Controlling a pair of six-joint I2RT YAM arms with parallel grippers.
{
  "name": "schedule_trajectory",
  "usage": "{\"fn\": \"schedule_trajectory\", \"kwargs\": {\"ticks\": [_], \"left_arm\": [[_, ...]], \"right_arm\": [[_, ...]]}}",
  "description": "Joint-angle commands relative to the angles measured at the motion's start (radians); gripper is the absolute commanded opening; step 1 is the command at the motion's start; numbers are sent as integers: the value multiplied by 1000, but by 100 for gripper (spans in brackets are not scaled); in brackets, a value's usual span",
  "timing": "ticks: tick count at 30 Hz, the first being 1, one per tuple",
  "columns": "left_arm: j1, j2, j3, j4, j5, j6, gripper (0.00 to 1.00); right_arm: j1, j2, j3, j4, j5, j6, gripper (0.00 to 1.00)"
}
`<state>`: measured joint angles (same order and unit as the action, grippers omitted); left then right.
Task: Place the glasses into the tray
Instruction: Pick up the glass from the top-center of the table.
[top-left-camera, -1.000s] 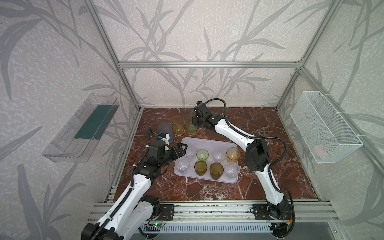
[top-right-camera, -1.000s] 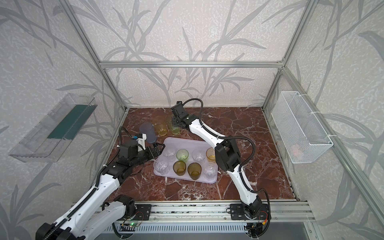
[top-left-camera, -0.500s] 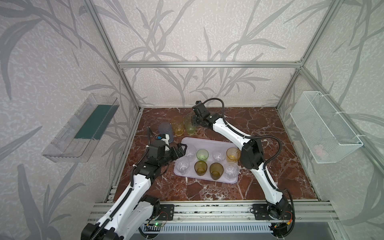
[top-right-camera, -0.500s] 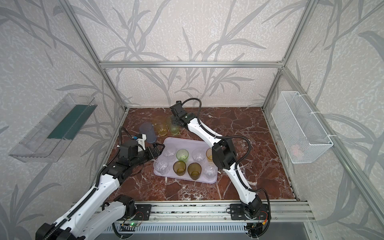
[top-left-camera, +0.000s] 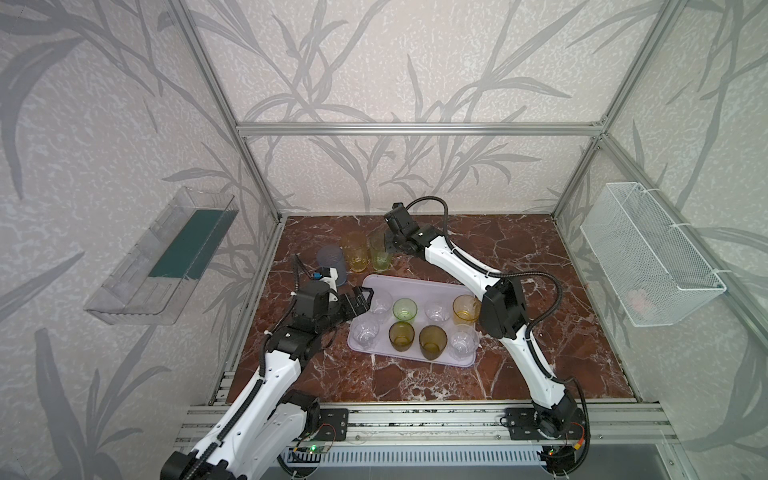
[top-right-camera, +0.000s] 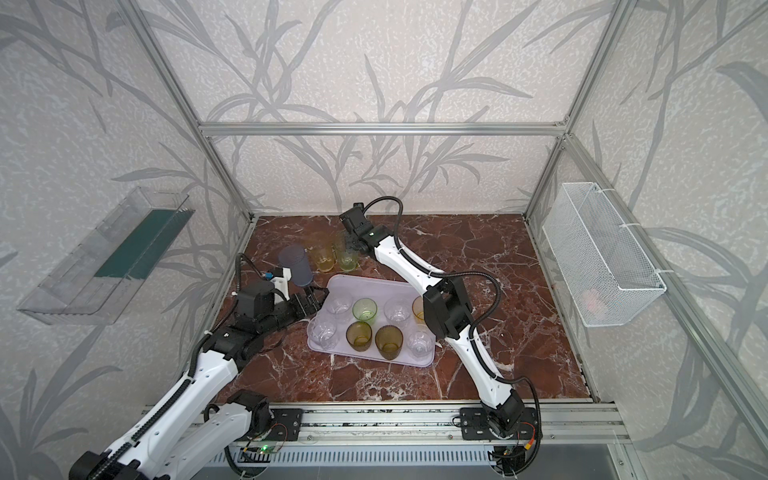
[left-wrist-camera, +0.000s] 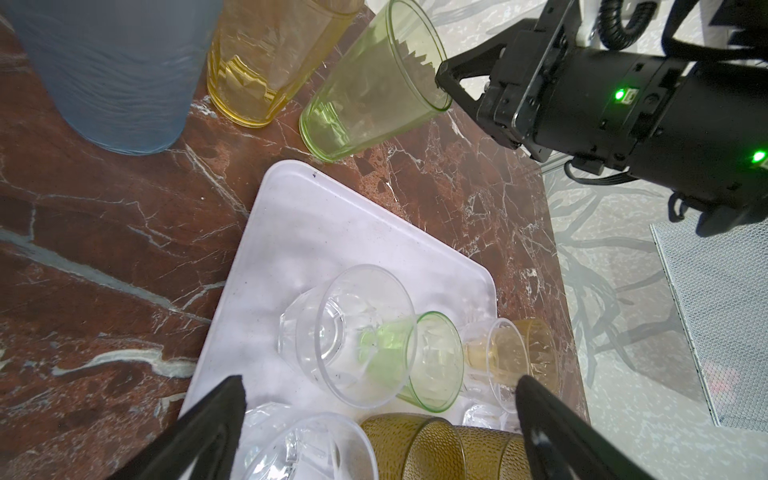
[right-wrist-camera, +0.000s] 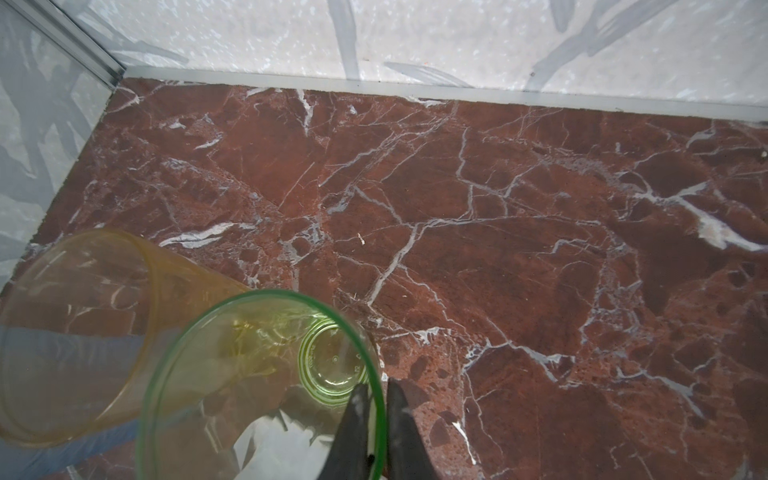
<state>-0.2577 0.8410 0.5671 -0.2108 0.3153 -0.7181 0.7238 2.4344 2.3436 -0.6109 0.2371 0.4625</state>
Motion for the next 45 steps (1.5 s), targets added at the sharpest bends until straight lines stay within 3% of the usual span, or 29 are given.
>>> {"fn": "schedule_trajectory", "kwargs": {"ticks": [1,9,21,34,45], "left_arm": [[6,-14,-13,-12,-13,3,99],[6,-14,-13,-13,-13,3,99],[6,-25,-10,-25,-13,5,99],[6,-32,-12,-24,-12,3,99],[6,-25,-15,-9,-5,0,99]], "right_arm": [[-6,23,40,-46,31,2,10],[-12,19,45,-69,45,1,0],[-17,-42,-19,-48,54,13,0],[-33,-294,-378,174,89,-12,0],[-39,-513,-611,237,136,-40,0]]}}
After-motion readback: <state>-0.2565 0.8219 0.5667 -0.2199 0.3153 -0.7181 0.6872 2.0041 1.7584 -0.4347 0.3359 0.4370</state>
